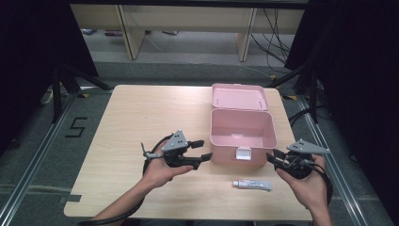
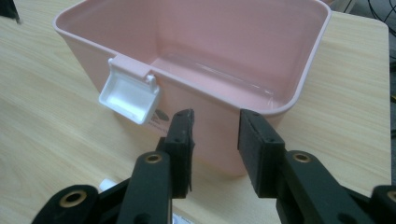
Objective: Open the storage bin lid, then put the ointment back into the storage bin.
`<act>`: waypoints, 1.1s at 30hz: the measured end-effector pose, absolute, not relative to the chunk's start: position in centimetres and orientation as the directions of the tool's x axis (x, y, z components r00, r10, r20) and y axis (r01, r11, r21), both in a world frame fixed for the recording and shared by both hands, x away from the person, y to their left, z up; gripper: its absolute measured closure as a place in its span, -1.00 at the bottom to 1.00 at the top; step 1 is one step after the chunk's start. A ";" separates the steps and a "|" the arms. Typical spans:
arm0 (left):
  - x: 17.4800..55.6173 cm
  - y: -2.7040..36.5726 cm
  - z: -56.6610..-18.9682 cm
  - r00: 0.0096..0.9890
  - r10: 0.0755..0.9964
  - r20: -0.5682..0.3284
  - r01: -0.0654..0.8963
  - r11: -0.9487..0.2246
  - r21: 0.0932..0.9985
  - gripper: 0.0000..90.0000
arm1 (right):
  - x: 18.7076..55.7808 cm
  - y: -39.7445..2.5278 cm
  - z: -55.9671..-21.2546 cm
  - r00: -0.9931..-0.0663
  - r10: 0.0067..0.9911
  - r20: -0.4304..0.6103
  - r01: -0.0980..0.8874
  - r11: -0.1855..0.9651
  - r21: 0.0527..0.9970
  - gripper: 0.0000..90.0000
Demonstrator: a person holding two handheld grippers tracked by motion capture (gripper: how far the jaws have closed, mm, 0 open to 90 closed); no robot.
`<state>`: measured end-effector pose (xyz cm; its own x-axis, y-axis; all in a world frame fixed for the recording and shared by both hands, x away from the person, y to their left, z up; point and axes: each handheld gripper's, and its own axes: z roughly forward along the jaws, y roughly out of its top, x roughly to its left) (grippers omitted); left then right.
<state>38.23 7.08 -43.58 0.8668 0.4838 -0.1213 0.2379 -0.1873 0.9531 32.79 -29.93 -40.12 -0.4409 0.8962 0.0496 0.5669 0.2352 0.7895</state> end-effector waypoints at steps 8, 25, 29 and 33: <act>38.4 9.5 -43.4 0.824 0.548 -0.142 0.266 -0.153 0.952 -0.13 | 32.4 -29.9 -40.6 -0.466 0.885 0.020 0.556 0.275 0.784 0.45; 38.6 10.8 -43.9 0.799 0.581 -0.151 0.285 -0.145 0.947 -0.13 | 33.0 -29.4 -41.4 -0.553 0.833 0.021 0.577 0.364 0.731 0.39; 38.4 11.2 -44.0 0.793 0.590 -0.149 0.289 -0.150 0.945 -0.13 | 32.9 -29.2 -41.5 -0.572 0.820 0.026 0.598 0.395 0.697 0.33; 38.0 11.7 -43.9 0.789 0.596 -0.149 0.289 -0.147 0.946 -0.13 | 33.1 -29.2 -41.8 -0.599 0.800 0.023 0.596 0.427 0.681 0.30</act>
